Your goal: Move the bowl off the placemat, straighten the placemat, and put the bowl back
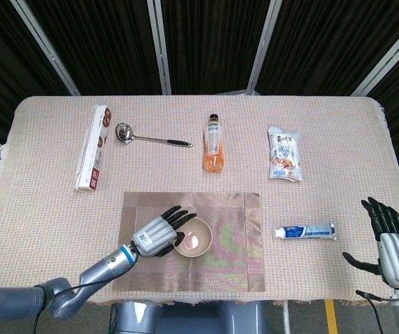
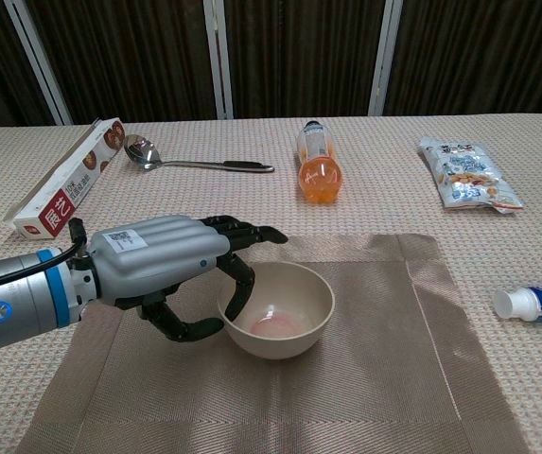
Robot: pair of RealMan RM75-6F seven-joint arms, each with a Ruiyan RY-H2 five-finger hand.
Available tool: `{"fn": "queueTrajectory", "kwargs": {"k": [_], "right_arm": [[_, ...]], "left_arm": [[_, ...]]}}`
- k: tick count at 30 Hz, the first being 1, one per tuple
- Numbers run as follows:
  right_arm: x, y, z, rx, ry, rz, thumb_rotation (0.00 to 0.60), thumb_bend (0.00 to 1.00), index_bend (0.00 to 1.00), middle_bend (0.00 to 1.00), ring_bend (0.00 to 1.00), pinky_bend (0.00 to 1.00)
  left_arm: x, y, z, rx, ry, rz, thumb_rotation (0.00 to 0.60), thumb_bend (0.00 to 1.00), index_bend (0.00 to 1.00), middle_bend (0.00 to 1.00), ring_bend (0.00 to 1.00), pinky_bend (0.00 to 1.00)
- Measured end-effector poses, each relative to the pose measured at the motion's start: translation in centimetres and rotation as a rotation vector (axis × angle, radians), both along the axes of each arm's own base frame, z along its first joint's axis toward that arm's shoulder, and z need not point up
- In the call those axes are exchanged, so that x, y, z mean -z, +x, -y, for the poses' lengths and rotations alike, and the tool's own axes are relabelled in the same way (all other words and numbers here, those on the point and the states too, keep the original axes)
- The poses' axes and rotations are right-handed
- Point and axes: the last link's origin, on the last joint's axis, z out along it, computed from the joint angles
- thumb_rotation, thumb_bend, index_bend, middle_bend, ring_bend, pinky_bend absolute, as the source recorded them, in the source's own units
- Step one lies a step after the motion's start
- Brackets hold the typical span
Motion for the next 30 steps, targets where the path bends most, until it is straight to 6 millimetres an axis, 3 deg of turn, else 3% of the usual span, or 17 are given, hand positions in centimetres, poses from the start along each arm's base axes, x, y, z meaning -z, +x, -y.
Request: {"fn": "queueTrajectory", "kwargs": {"k": [7,16,24,30], "right_arm": [[-0.1,0.1,0.0,-0.002,-0.004,0.002,0.6,0.0,0.0,0.0,0.0,0.0],[-0.3,-0.2,0.1,0.005,-0.022,-0.024,0.6,0.0,0.0,0.0,0.0,0.0],[-0.1,-0.4,0.2,-0.01,-0.018,-0.048,0.6,0.0,0.0,0.0,0.0,0.0],[-0.2,-0.4,0.3,-0.015,-0.024,-0.069,0.6,0.0,0.0,0.0,0.0,0.0]], "left_arm": [[-1.1,0.2,0.1,-0.018,-0.002,0.048,0.6,0.0,0.0,0.0,0.0,0.0],[-7.2,-2.1,-0.7,-0.096,0.207,0.153,0.6,0.0,0.0,0.0,0.0,0.0],[-16.7,-9.6,1.3,-0.352,0.577,0.153,0.6,0.0,0.0,0.0,0.0,0.0],[-21.2,-14.0,3.7,-0.549,0.706,0.097,0.6,0.0,0.0,0.0,0.0,0.0]]}}
